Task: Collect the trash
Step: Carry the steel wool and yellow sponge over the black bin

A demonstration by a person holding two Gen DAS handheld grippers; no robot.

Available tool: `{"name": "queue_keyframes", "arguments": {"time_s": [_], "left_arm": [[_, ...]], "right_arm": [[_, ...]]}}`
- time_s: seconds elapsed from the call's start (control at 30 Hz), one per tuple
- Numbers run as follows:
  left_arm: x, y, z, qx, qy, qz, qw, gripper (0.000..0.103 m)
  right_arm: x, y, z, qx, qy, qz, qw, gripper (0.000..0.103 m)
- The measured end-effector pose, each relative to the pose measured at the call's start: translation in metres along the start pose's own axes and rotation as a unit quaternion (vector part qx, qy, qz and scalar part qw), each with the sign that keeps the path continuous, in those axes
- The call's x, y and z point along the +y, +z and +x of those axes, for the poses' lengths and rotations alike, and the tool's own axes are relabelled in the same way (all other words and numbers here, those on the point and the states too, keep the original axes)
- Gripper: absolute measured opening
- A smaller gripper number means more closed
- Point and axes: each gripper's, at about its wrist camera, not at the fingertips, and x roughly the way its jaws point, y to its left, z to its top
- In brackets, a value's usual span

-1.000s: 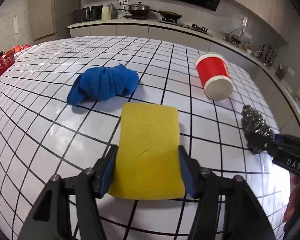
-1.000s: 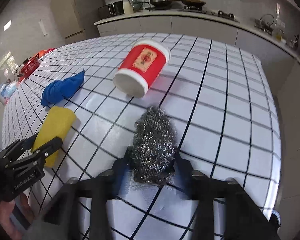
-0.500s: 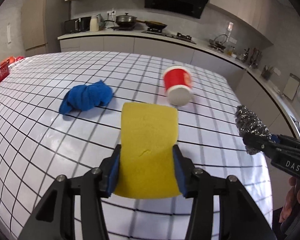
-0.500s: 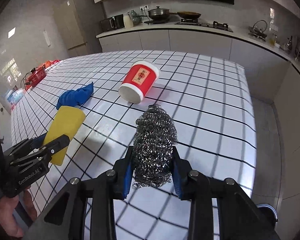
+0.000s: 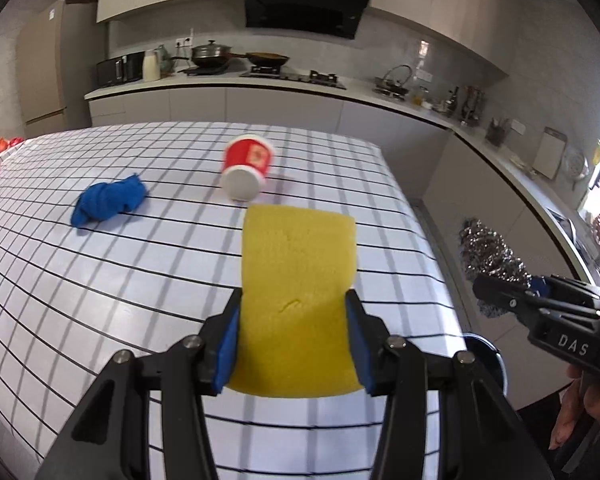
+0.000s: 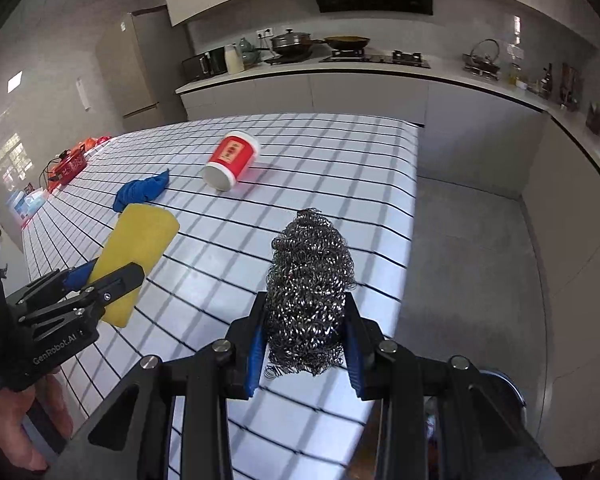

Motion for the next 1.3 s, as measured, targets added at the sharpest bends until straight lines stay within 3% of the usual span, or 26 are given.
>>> {"name": "queue_keyframes", "arguments": {"time_s": [0.8,1.03,1.3], "left_arm": [[-0.159,-0.033,-0.012,0.009,-0.071,0.073,0.9948,0.049],[-0.205,-0.055,0.002,0.035,-0.096,0.095,0.9902,0.049],[-0.244,-0.092,0.039,0.086,-0.109,0.109,0.9843,0.049]], "right_arm": [[-0.129,-0.079,-0.098,-0.010,-0.062,0.061,0.996,0.036],[-0.169,-0.110,-0.108,0.008,-0.070,0.071,0.995,0.036],[-0.209,-0.152,-0.092,0.051,-0.058,0.060,0.995,0.036]]}}
